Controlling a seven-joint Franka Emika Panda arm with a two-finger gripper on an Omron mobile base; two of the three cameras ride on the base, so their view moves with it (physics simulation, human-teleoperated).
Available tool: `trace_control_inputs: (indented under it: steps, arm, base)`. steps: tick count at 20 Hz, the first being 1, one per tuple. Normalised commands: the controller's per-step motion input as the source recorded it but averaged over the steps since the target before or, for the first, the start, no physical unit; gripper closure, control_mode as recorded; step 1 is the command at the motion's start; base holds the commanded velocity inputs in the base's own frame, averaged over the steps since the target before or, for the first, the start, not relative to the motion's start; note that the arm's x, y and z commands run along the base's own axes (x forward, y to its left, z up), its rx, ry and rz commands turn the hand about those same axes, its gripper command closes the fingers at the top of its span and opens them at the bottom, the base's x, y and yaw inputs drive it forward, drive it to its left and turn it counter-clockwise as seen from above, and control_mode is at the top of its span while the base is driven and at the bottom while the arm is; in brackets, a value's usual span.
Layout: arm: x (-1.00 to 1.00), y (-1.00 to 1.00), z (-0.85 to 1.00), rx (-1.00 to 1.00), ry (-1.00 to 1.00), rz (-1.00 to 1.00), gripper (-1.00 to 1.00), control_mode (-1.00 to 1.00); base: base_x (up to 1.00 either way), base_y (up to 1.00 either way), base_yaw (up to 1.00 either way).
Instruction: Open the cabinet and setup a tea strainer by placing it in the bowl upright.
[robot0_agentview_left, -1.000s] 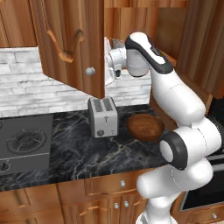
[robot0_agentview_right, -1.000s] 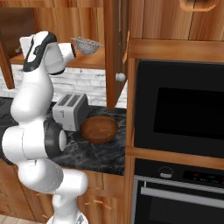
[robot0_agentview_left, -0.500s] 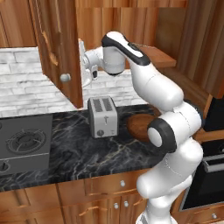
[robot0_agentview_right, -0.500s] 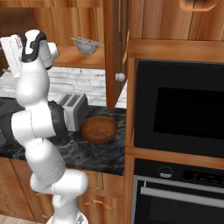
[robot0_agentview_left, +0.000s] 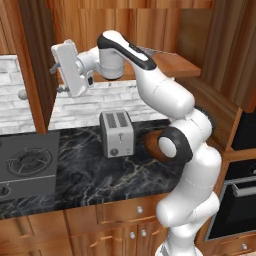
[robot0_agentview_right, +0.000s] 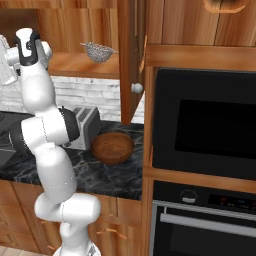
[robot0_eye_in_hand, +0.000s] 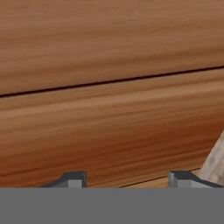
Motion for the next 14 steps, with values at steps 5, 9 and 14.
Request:
trace_control_inputs:
  steps: [5, 9, 14]
  arm:
    - [0.0, 0.22, -0.01, 0.0, -0.11, 0.0, -1.0, -1.0]
    - [-0.04, 0.03, -0.21, 0.0, -0.12, 0.0, -1.0, -1.0]
    - [-0.09, -0.35, -0.25, -0.04, -0.1, -0.05, -1.0, -1.0]
  base:
    - [0.0, 0.0, 0.0]
    - [0.0, 0.0, 0.0]
    - [0.0, 0.0, 0.0]
